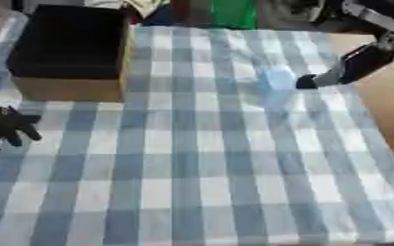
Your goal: Pick up objects on the table and place them in the box.
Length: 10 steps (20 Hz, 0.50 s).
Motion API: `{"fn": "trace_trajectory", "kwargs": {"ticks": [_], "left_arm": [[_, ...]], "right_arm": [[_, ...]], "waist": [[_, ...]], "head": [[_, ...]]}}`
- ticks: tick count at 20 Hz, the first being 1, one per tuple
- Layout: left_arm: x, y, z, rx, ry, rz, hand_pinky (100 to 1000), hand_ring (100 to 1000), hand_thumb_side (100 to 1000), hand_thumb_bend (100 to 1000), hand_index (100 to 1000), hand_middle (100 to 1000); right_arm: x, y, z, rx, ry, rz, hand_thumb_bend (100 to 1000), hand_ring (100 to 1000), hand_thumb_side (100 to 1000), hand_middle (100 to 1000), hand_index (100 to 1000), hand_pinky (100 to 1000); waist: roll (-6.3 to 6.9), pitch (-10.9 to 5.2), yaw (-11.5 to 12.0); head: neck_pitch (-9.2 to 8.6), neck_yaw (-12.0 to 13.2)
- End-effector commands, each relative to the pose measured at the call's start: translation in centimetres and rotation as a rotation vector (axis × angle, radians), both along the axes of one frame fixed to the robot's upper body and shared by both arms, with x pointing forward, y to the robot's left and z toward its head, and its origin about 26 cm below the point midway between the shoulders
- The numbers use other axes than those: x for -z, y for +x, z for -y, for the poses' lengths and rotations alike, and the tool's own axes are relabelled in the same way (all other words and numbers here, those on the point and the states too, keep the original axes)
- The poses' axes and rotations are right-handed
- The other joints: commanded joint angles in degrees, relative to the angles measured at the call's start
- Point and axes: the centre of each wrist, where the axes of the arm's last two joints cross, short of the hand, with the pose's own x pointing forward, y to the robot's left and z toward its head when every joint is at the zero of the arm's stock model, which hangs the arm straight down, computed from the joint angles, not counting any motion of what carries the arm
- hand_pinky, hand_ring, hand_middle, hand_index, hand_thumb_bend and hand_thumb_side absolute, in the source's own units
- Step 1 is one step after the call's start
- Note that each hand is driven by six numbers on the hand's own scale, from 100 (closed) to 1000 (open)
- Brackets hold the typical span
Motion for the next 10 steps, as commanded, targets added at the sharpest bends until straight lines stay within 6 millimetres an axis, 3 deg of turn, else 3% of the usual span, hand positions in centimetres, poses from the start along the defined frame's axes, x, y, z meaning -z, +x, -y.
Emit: {"fn": "trace_trajectory", "kwargs": {"ticks": [1,10], "left_arm": [[-0.74,-0.06,-0.16,0.005,0.013,0.022,866,535,805,200,426,499],[-0.78,-0.03,-0.13,0.008,0.015,0.023,867,535,807,200,426,499]], "right_arm": [[-1.84,-0.37,0.8,0.02,-0.025,0.039,681,1000,293,833,922,762],[-1.81,0.15,0.77,0.026,-0.033,0.031,687,1000,299,833,921,763]], "waist": [[0.03,-1.04,0.0],[-0.09,-0.94,0.45]], "head": [[-0.44,-0.06],[-0.46,-0.19]]}}
